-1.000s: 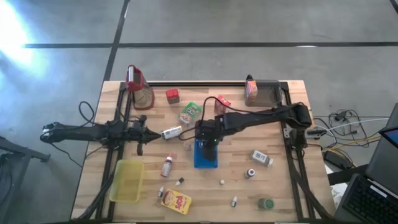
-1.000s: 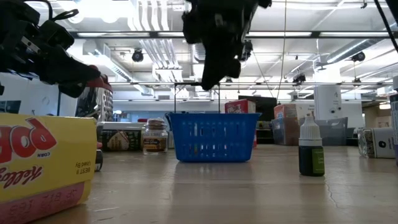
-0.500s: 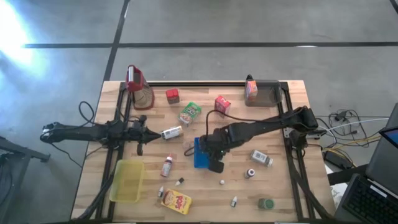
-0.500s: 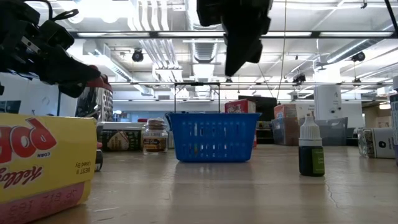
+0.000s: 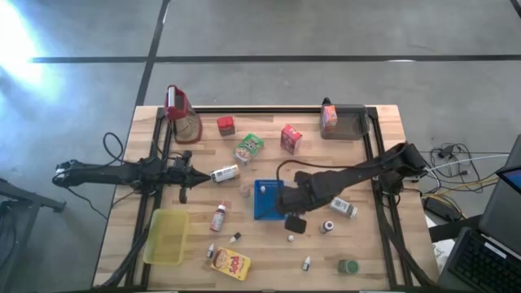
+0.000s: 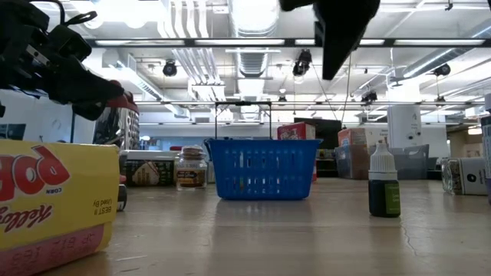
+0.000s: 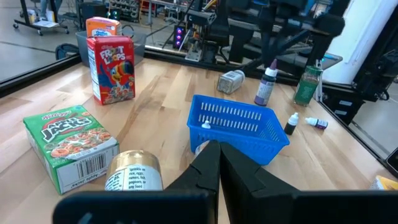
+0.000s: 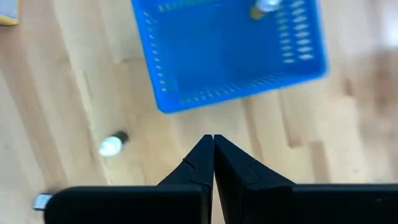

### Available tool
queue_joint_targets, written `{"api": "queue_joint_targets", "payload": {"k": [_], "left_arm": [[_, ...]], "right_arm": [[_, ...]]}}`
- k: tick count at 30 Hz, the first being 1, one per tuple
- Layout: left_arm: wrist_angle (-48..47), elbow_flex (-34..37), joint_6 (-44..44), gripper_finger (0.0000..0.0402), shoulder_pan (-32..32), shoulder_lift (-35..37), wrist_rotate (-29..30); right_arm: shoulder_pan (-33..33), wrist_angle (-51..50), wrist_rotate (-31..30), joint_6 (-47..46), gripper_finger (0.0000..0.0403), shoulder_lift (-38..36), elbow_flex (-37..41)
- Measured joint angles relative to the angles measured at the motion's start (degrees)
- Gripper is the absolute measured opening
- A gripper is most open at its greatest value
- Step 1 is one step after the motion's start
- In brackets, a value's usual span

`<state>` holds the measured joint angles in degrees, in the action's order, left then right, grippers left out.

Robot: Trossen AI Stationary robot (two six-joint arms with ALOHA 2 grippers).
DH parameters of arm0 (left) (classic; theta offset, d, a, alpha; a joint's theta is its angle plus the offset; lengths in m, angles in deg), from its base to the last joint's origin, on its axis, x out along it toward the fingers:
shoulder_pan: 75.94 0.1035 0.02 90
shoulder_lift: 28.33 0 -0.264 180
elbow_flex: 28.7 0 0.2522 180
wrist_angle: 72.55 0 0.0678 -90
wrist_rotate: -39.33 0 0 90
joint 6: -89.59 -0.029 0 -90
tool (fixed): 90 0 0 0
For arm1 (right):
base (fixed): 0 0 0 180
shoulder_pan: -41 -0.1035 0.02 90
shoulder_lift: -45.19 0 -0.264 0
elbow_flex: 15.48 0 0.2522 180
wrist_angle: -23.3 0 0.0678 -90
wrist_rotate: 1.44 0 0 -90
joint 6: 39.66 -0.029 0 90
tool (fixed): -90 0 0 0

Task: Pick & Place Kitchen Items
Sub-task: Put the white seasoning bottle into the yellow bin

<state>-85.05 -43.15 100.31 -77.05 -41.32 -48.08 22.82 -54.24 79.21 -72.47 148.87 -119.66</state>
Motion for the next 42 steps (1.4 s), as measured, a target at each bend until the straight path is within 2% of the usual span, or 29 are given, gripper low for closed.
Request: {"api": "queue_joint_targets", "payload": {"k": [6,21,30,36,42], "left_arm": [[0.00,0.00,0.01,0.0012,0.01,0.00,0.00],[-0.02,0.00,0.01,0.0012,0.00,0.00,0.00],[0.00,0.00,0.00,0.0012,0.01,0.00,0.00],[-0.01,0.00,0.01,0.0012,0.01,-0.02,0.00],[0.00,0.00,0.00,0.0012,0.01,-0.02,0.00]], "right_arm": [[-2.26,-5.16,-7.53,-4.47,0.0008,-4.73,0.48],[-8.91,-7.03,-13.24,-15.89,0.0008,-18.07,8.18],[-13.57,-12.65,-13.12,-26.22,0.0008,-25.58,17.65],[-16.34,-12.93,-12.37,-34.03,0.0008,-31.66,24.62],[-17.24,-12.72,-7.88,-39.93,0.0008,-36.68,31.18]]}}
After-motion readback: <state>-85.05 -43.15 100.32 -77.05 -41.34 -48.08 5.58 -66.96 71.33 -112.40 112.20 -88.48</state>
